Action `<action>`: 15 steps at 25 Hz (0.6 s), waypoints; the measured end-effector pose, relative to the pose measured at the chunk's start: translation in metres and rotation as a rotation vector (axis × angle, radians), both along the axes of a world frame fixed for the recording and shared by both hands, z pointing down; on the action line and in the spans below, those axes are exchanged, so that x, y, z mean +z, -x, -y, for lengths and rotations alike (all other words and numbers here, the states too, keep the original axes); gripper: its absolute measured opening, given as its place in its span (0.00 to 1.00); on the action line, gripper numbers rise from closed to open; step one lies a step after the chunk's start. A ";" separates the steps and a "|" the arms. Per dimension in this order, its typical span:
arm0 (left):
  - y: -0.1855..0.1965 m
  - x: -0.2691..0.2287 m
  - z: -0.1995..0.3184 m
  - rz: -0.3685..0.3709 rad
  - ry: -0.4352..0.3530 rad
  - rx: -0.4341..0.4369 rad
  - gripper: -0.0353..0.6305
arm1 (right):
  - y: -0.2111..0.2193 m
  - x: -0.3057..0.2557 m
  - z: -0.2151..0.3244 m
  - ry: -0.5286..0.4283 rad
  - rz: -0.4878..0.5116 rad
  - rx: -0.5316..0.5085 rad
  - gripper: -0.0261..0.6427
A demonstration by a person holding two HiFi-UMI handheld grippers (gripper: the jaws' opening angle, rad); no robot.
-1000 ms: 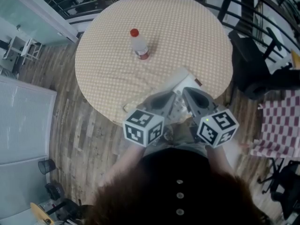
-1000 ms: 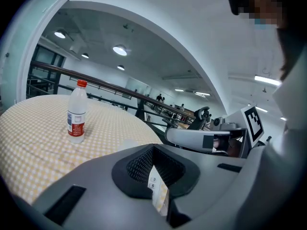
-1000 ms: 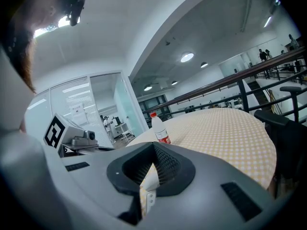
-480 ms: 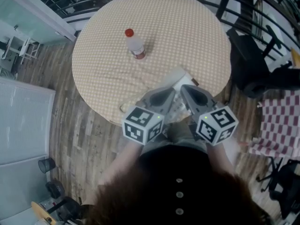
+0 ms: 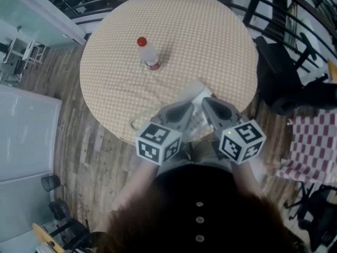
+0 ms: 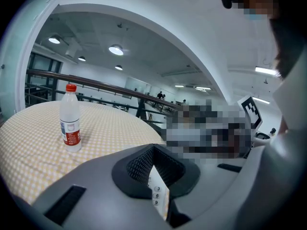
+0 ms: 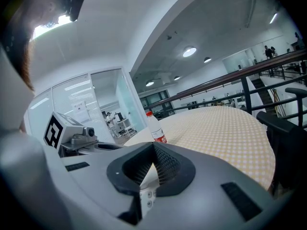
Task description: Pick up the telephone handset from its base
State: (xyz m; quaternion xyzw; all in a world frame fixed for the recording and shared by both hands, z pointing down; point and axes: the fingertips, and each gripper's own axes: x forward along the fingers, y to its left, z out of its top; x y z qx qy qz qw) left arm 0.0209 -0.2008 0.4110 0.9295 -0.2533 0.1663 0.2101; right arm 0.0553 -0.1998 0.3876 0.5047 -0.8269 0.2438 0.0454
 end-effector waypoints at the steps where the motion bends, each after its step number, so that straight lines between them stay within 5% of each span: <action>1: 0.000 0.000 0.000 0.000 0.001 0.001 0.06 | 0.000 0.000 0.001 -0.001 -0.001 -0.002 0.05; 15: 0.007 0.023 0.016 0.172 -0.058 0.026 0.06 | -0.002 0.016 0.003 0.049 0.024 -0.001 0.05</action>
